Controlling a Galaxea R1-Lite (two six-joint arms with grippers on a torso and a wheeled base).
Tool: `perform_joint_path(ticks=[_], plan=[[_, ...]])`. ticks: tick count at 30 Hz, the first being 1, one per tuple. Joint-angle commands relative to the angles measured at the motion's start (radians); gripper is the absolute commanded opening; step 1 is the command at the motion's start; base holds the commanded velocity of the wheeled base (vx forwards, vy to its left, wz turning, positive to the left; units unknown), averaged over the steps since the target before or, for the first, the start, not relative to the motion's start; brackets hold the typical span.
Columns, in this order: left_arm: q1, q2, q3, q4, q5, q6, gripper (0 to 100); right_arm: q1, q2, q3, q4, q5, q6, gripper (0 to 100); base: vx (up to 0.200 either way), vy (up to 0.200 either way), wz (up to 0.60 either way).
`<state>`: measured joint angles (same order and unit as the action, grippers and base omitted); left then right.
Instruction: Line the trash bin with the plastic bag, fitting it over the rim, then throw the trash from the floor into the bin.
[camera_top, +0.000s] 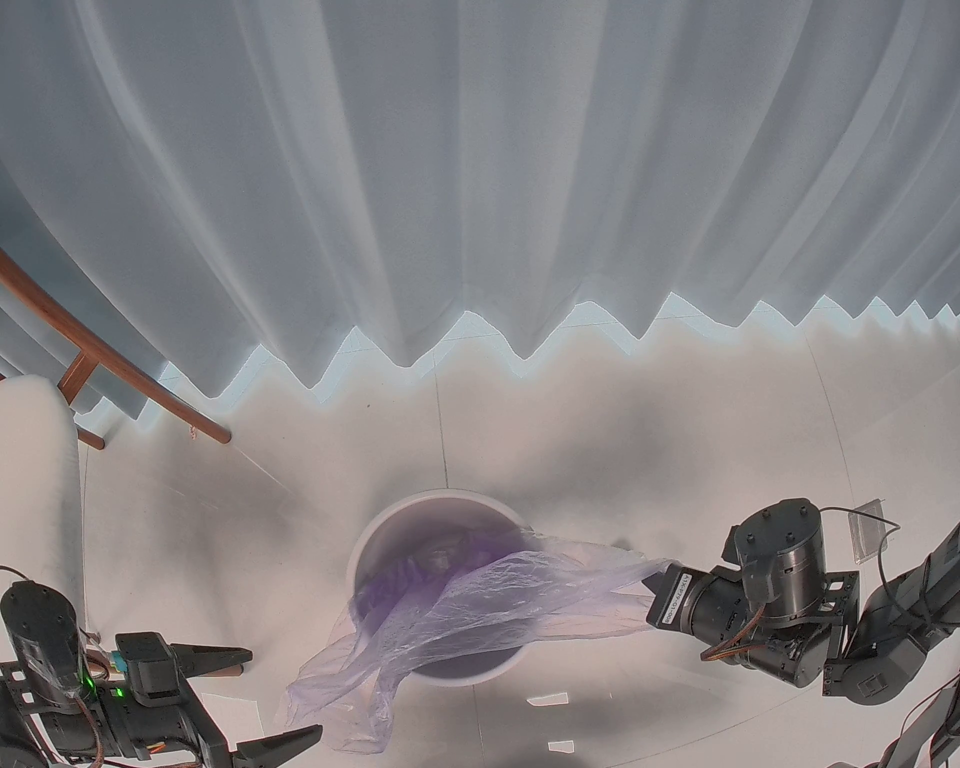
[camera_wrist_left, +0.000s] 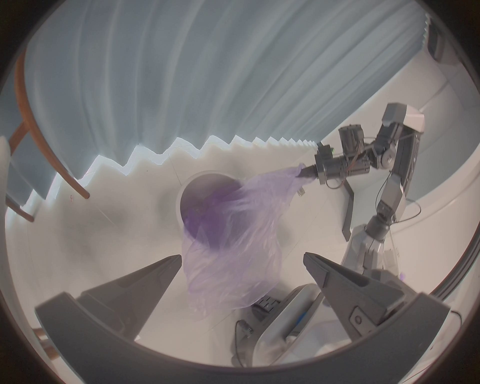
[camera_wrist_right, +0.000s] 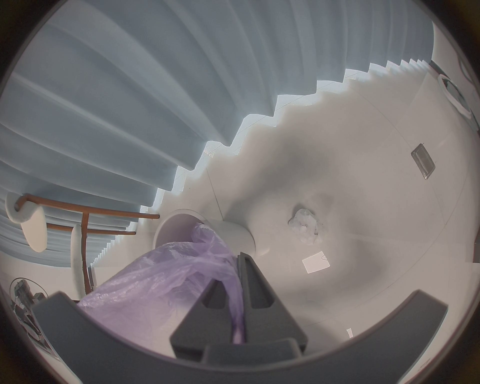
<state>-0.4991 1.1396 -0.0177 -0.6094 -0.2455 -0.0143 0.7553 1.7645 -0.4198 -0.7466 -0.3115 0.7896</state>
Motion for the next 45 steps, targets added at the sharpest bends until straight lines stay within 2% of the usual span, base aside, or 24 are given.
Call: perform_joint_path(ticks=[1, 10, 17, 23, 34, 45], plan=[[0.016, 0.009, 0.016, 0.01, -0.001, 0.034, 100, 0.001, 0.006, 0.006, 0.0, 0.0, 0.0, 0, 0.0, 0.0, 0.0], [0.045, 0.029, 0.016, 0.074, 0.003, 0.074, 100, 0.002, 0.013, -0.013, 0.0, 0.0, 0.007, 0, 0.0, 0.0, 0.0], [0.047, 0.123, 0.012, 0.056, 0.003, 0.134, 100, 0.002, 0.015, -0.019, 0.0, 0.0, 0.008, 0, 0.0, 0.0, 0.0], [0.047, 0.201, -0.002, 0.054, 0.0, 0.238, 100, 0.016, 0.013, -0.019, 0.0, 0.0, 0.01, 0, 0.0, 0.0, 0.0], [0.047, 0.324, -0.09, 0.039, 0.017, 0.243, 100, 0.032, 0.013, -0.017, -0.034, -0.001, 0.007, 0, 0.0, 0.0, 0.0], [0.047, 0.477, -0.1, -0.119, 0.034, 0.243, 100, 0.032, 0.01, -0.017, -0.034, -0.001, 0.008, 0, 0.0, 0.0, 0.0]])
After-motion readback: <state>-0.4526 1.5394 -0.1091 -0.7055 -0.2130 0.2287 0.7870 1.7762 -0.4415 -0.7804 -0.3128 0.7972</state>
